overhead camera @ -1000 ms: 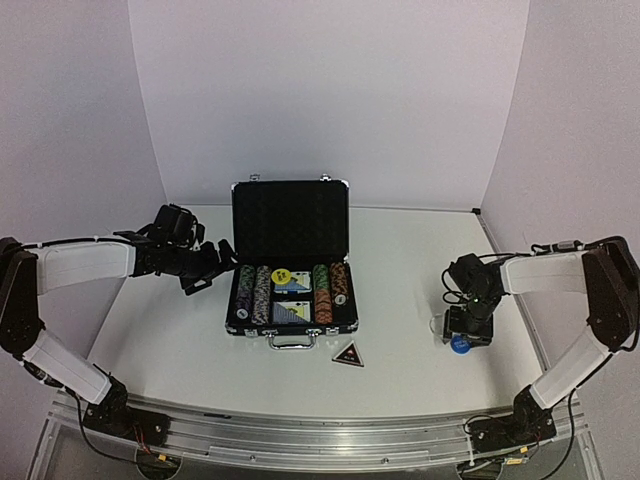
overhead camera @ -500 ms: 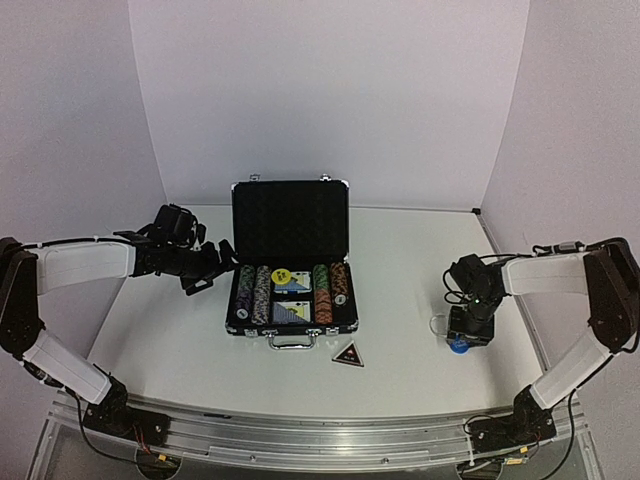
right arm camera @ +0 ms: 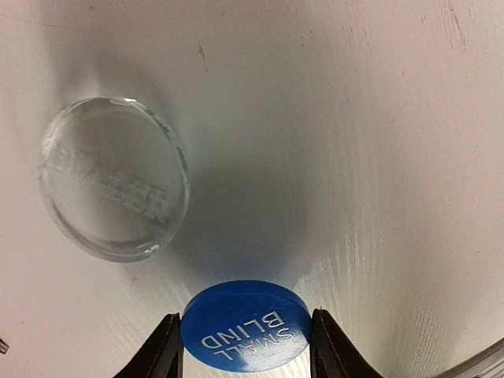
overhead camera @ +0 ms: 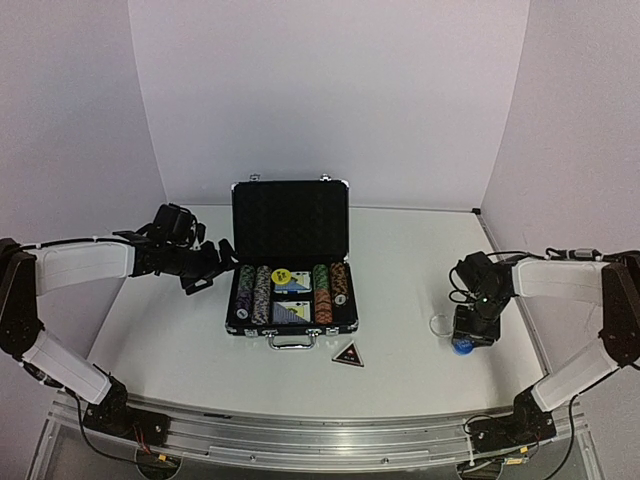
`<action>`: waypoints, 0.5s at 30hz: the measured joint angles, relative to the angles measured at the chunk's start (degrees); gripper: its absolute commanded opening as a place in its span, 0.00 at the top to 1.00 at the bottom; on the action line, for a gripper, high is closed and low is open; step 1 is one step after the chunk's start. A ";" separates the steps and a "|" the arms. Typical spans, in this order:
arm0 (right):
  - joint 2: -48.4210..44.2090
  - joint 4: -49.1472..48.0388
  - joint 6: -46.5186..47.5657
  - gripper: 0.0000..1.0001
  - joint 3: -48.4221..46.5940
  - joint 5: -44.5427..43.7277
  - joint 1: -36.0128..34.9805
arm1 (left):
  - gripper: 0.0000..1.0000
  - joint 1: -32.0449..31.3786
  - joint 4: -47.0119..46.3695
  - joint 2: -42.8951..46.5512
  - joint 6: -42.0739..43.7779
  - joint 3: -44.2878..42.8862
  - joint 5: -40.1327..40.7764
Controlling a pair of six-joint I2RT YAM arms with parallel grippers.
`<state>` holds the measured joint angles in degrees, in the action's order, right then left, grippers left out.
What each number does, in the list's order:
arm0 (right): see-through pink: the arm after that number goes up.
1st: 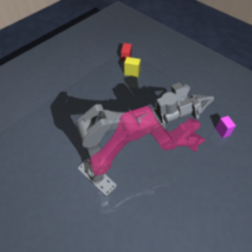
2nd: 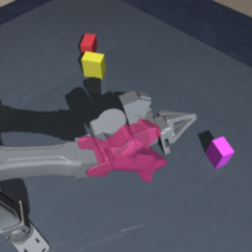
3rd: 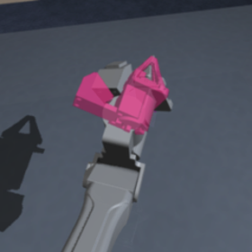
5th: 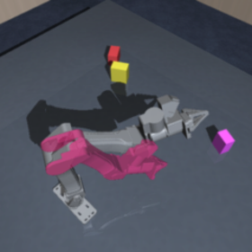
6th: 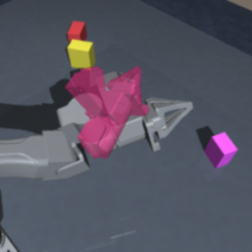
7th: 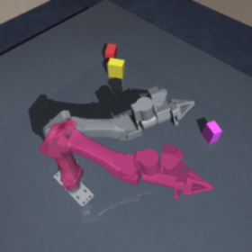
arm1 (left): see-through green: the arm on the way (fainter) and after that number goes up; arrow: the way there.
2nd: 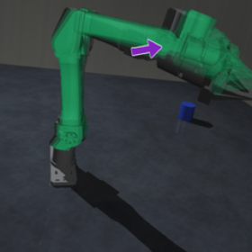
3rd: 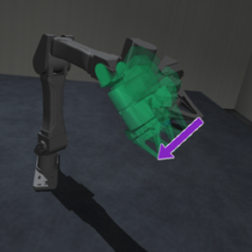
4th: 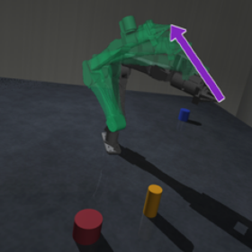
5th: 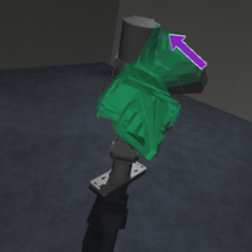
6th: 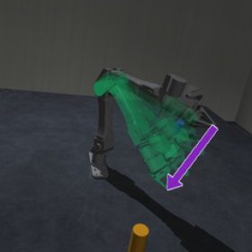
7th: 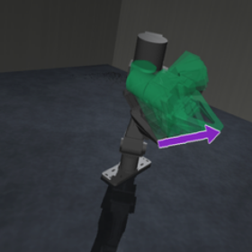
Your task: Pack up texas hold em set
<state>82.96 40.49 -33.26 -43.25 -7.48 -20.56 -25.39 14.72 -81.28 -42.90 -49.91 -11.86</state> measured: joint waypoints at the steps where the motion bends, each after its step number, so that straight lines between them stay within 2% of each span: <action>1: -0.73 0.46 0.00 0.56 -0.37 0.32 -0.07 | 0.00 0.00 0.00 0.15 -0.01 0.00 0.00; 5: -2.87 2.29 0.03 0.56 -3.37 1.83 -1.26 | 0.00 0.00 0.00 0.88 -0.02 0.00 0.00; 9: -2.11 3.47 0.69 0.56 -9.82 2.39 -6.39 | 0.00 0.00 0.00 1.54 -0.02 0.02 0.02; 12: 2.50 4.20 2.49 0.57 -18.57 2.26 -11.85 | 0.00 0.00 -0.01 2.05 -0.02 0.07 0.04; 15: 11.00 4.11 5.19 0.58 -29.99 2.35 -16.81 | 0.00 0.00 -0.05 2.81 -0.02 0.33 0.08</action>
<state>93.96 44.60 -28.06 -73.24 -5.13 -37.37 -25.39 14.67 -78.48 -42.92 -49.58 -11.78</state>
